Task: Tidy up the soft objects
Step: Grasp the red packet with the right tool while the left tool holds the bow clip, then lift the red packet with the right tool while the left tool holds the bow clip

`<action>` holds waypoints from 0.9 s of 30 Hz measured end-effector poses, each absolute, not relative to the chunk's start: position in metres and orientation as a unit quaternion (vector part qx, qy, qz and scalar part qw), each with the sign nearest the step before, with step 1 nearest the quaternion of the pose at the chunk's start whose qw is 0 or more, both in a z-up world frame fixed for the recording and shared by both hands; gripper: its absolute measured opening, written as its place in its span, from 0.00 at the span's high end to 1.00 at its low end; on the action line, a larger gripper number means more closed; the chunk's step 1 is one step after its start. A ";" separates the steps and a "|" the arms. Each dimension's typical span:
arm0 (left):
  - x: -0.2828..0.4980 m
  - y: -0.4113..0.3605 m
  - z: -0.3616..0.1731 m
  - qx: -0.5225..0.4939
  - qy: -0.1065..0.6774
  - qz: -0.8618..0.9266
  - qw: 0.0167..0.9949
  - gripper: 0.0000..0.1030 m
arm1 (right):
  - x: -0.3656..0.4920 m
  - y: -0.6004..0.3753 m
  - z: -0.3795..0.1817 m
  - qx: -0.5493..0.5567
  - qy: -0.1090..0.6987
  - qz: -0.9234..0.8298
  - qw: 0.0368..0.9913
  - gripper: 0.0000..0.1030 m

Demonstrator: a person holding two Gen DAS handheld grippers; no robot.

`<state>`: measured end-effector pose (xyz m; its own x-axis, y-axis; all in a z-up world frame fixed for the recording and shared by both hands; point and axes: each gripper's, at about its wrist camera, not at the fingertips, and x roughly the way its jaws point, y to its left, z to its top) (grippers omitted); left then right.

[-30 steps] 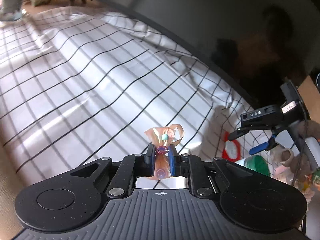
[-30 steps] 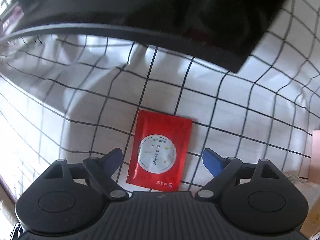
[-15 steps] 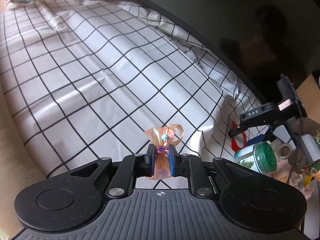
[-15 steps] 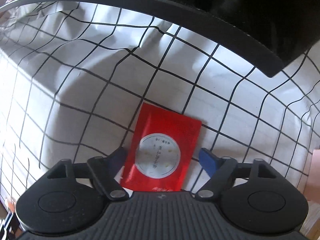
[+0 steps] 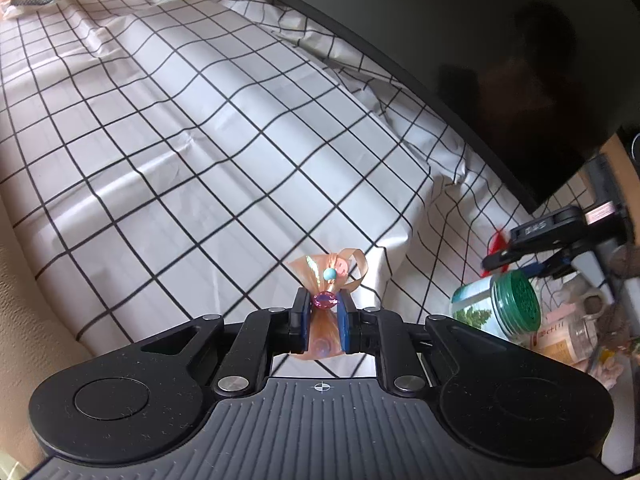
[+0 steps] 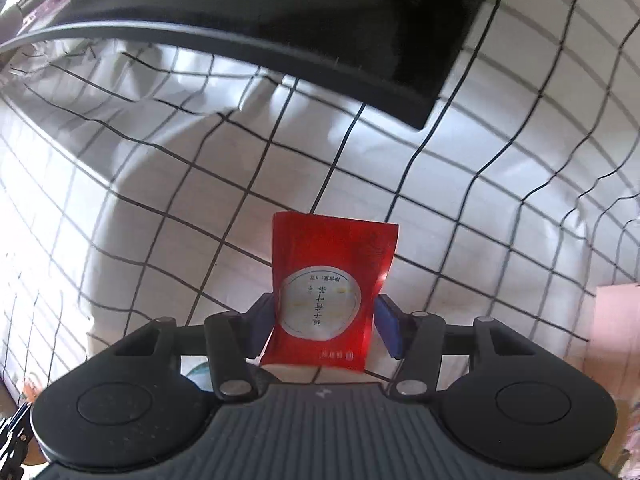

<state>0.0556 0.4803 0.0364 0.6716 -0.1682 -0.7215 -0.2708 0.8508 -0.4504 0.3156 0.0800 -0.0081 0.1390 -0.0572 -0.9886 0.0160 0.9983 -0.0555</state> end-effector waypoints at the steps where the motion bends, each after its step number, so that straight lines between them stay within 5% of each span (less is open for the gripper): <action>1: 0.056 0.477 0.039 -0.270 0.408 0.031 0.872 0.84 | 0.311 0.081 -0.002 -0.014 0.657 -0.020 0.753 0.82; 9: 0.060 0.447 0.064 -0.257 0.401 0.024 0.879 0.84 | 0.296 0.072 0.044 -0.028 0.619 0.016 0.785 0.80; 13: 0.058 0.436 0.069 -0.251 0.408 0.018 0.878 0.84 | 0.306 0.054 0.036 -0.008 0.626 0.008 0.780 0.25; 21: 0.057 0.434 0.054 -0.259 0.425 0.017 0.867 0.84 | 0.350 0.030 -0.024 0.060 0.644 -0.089 0.758 0.25; 27: 0.058 0.451 0.045 -0.270 0.426 0.029 0.863 0.84 | 0.370 0.032 -0.037 -0.014 0.631 -0.091 0.770 0.25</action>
<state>0.0576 0.4514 0.0455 0.6346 -0.1811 -0.7513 -0.2796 0.8525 -0.4417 0.3700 0.0322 -0.0374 0.1876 -0.1575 -0.9695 0.1232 0.9830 -0.1359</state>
